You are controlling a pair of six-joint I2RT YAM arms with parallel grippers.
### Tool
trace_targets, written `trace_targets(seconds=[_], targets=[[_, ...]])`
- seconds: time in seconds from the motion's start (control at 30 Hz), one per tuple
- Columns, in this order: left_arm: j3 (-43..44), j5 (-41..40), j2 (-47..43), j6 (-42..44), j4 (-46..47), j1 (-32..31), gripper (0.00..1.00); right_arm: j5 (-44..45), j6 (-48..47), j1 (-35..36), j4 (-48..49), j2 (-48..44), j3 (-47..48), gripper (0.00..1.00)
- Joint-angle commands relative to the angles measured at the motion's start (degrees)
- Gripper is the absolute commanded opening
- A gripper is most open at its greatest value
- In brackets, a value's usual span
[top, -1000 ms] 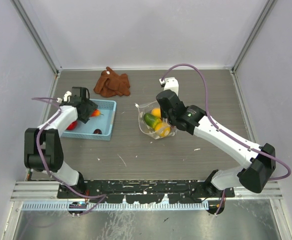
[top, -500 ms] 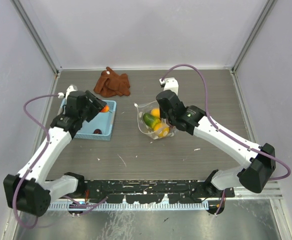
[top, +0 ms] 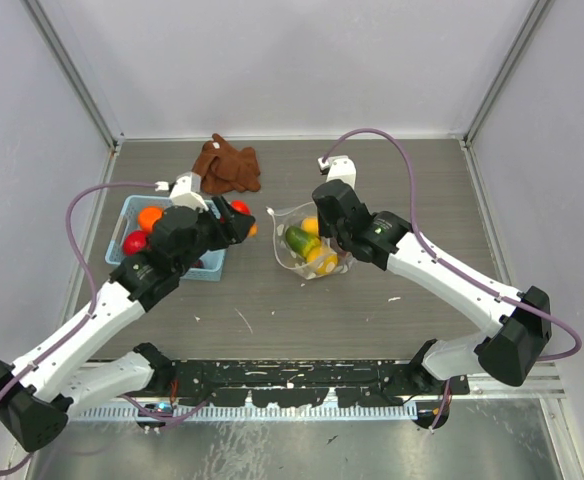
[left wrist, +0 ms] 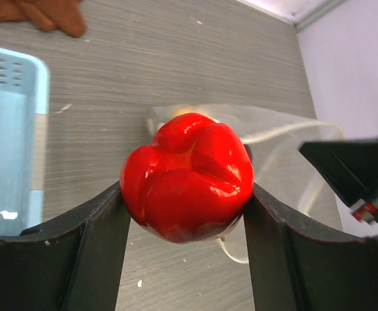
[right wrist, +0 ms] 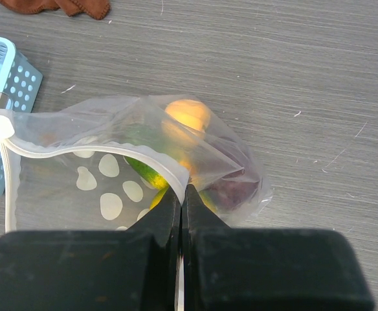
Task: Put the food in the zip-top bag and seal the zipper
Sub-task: Place the fake fruit in the zipper food storage bag.
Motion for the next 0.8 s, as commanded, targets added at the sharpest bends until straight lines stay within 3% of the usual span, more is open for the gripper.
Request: trace_targets(seconds=[0.0,0.3,0.77], targets=[[-0.4,-1.2,0.0,3.7,9.7,-5.4,0.39,-0.2,1.1,-0.1,3.6,-1.6,0.5,0.01],[2.8,-2.0,7.7,3.7,14.3,-12.4,0.38,-1.1,1.0,-0.1,4.2,-2.0,0.0,0.01],[7.1,-0.7,17.9,0.3,14.0,-14.8,0.43,-3.4,1.3,-0.1,6.0,-3.9,-1.9,0.01]])
